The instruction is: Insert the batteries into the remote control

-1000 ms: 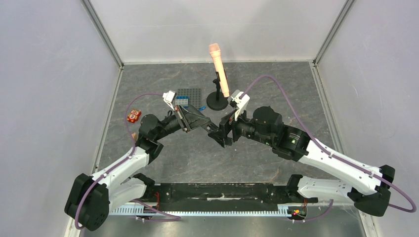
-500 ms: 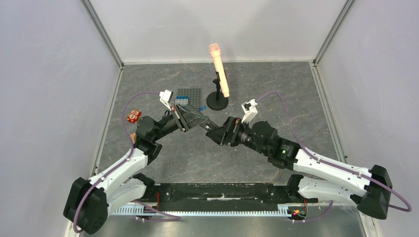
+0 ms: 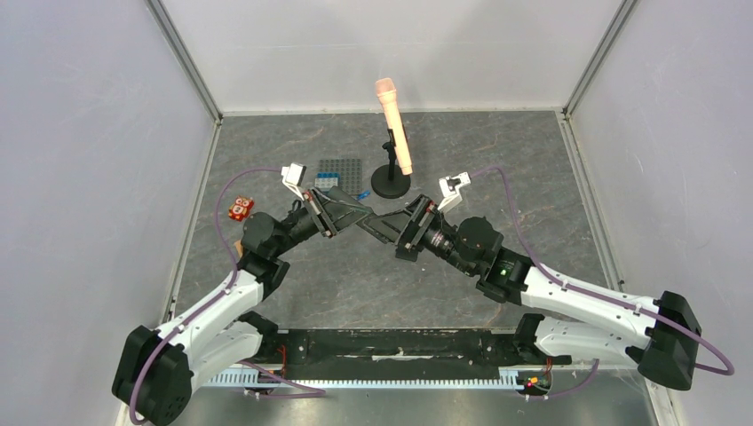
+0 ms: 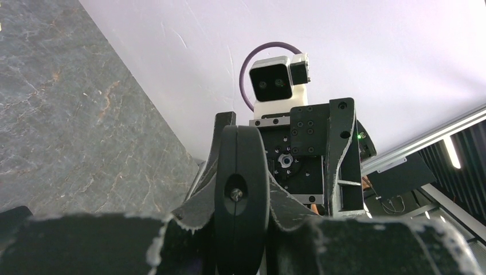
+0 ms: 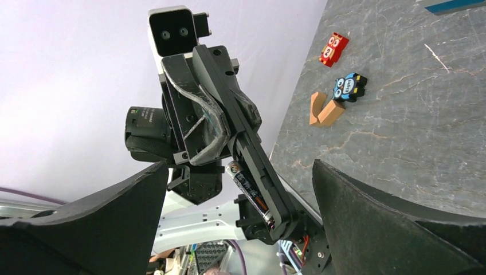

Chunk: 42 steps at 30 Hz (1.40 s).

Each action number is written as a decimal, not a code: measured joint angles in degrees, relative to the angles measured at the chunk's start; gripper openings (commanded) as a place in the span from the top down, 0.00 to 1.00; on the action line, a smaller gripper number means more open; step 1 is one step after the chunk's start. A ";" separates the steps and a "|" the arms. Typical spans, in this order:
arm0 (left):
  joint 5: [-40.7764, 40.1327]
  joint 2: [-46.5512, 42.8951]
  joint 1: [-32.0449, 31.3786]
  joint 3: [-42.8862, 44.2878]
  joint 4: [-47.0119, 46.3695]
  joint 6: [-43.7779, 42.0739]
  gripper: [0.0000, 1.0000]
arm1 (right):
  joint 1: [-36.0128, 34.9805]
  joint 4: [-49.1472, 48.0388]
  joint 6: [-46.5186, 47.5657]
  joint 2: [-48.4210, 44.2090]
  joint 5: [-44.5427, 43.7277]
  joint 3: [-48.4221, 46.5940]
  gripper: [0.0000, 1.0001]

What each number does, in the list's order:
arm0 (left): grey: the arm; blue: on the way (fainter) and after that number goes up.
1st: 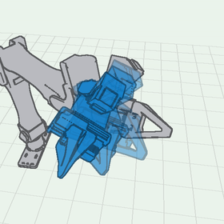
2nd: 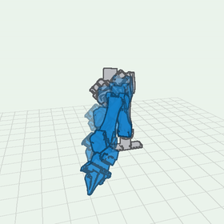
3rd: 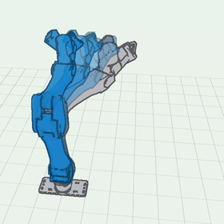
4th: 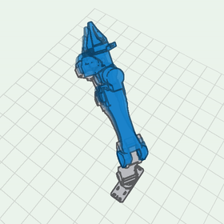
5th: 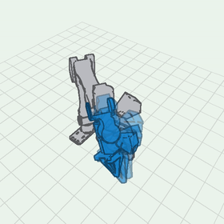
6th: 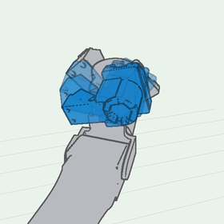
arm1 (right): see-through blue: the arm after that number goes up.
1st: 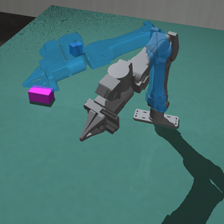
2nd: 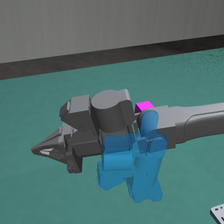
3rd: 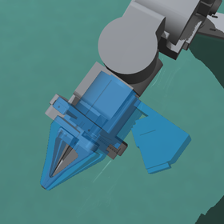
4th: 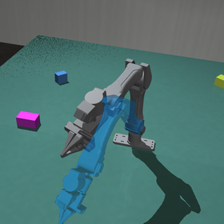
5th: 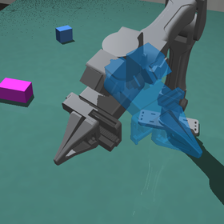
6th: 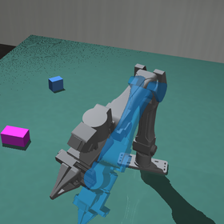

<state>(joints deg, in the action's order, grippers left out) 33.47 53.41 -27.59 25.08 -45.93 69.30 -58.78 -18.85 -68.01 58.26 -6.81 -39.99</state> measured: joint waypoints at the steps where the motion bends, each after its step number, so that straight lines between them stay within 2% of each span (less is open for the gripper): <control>1: -0.09 -0.04 0.00 -0.04 0.04 0.00 0.98 | 0.00 -0.22 -0.59 0.07 -0.22 0.00 0.07; 4: -0.44 -0.35 0.00 -0.22 0.11 0.00 0.98 | 0.00 -0.83 -1.88 0.76 -0.42 0.00 0.13; 9: -0.46 -0.96 0.00 -0.83 0.04 0.02 0.98 | 0.00 -0.74 -3.39 2.34 -0.44 0.15 0.16; 28: -0.44 -1.95 0.00 -1.77 0.46 0.00 0.98 | -0.04 -1.07 -5.97 3.48 -0.13 1.25 0.46; 35: -0.48 -2.14 -0.02 -1.77 1.16 0.37 0.98 | -0.26 -2.47 -6.73 2.97 -0.07 2.54 0.54; 42: -1.16 -3.13 -0.07 -1.75 1.66 2.73 0.98 | -0.28 -3.96 -6.97 2.03 0.48 3.67 0.55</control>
<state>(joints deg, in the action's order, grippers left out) 32.32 50.28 -27.66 23.33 -44.27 72.03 -59.07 -22.81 -74.98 60.29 -6.33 -36.32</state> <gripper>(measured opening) 0.245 0.455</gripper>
